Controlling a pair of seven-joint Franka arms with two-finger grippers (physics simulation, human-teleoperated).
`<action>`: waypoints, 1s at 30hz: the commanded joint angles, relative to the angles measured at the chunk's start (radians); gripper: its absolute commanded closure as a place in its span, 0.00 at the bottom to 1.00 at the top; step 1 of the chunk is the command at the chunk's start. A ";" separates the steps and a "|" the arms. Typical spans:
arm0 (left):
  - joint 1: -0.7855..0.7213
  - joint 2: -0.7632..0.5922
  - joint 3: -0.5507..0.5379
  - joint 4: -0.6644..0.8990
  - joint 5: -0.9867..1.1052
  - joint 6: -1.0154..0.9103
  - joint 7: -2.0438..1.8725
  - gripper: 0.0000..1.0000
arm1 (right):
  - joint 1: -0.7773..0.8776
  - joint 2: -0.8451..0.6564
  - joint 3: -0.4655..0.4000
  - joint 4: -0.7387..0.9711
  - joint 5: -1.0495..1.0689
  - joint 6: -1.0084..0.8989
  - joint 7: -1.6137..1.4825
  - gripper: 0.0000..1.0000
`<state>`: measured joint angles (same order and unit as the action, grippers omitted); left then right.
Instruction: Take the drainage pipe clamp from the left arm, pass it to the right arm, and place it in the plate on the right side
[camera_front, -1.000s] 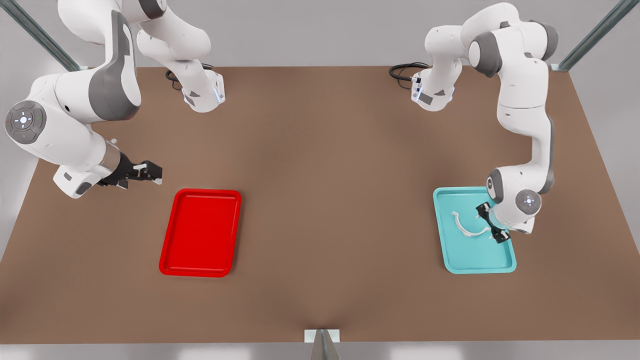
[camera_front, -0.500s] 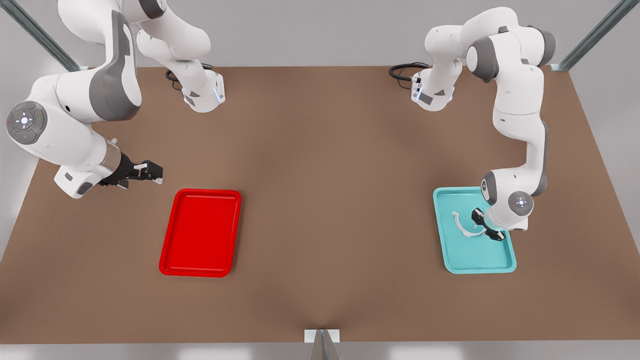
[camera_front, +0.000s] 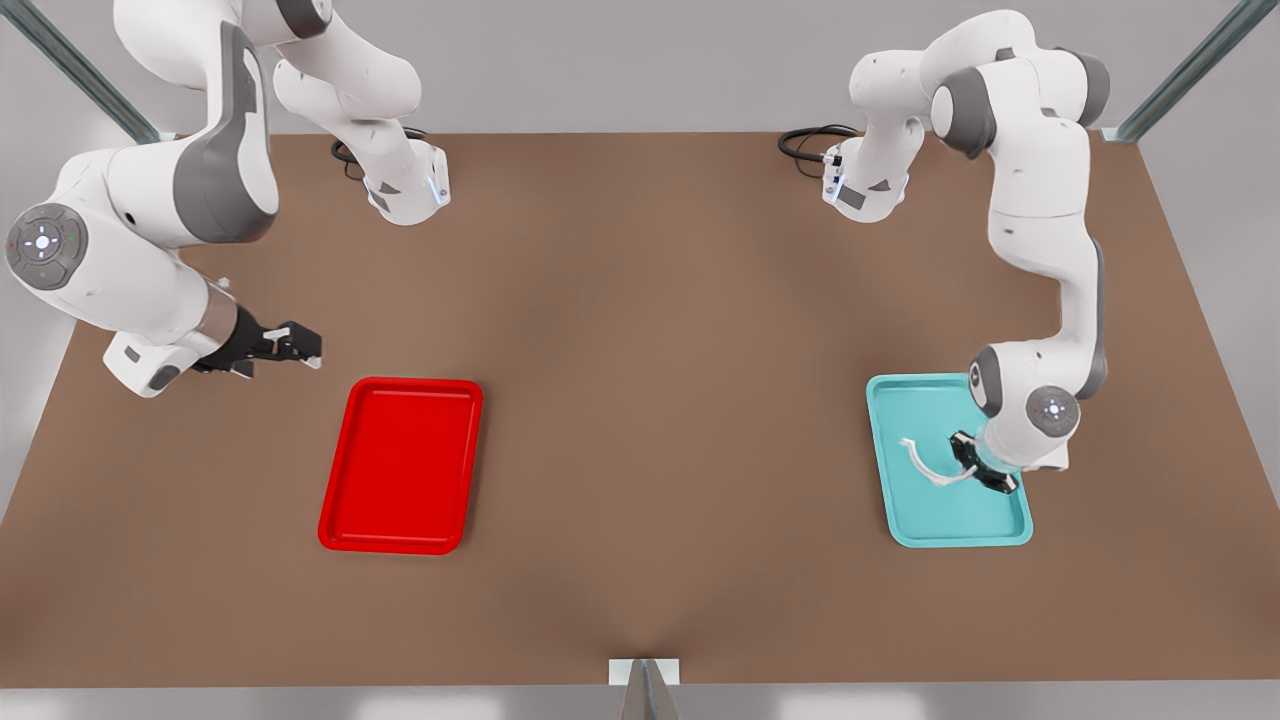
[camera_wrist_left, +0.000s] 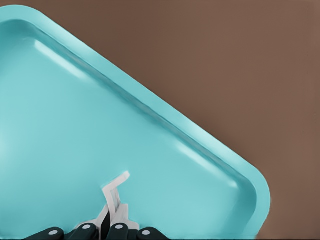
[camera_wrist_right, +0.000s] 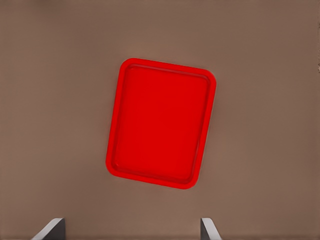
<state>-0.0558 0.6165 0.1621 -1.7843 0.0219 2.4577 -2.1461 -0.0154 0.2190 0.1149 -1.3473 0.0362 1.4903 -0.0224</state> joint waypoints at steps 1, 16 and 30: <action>0.005 -0.003 -0.019 0.058 0.001 -0.195 0.003 0.79 | 0.000 -0.001 0.000 0.000 0.001 -0.001 -0.017 0.00; -0.504 0.086 -0.099 0.447 -0.603 -0.174 -0.652 0.79 | -0.003 0.000 0.003 0.002 0.001 0.007 -0.016 0.00; -0.613 0.177 -0.107 0.533 -0.600 0.047 -0.759 0.79 | 0.138 0.164 0.046 0.010 0.024 0.249 0.134 0.00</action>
<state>-0.6678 0.7946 0.0555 -1.2523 -0.5804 2.4616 -2.6348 0.1082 0.3757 0.1574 -1.3393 0.0585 1.6407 0.0056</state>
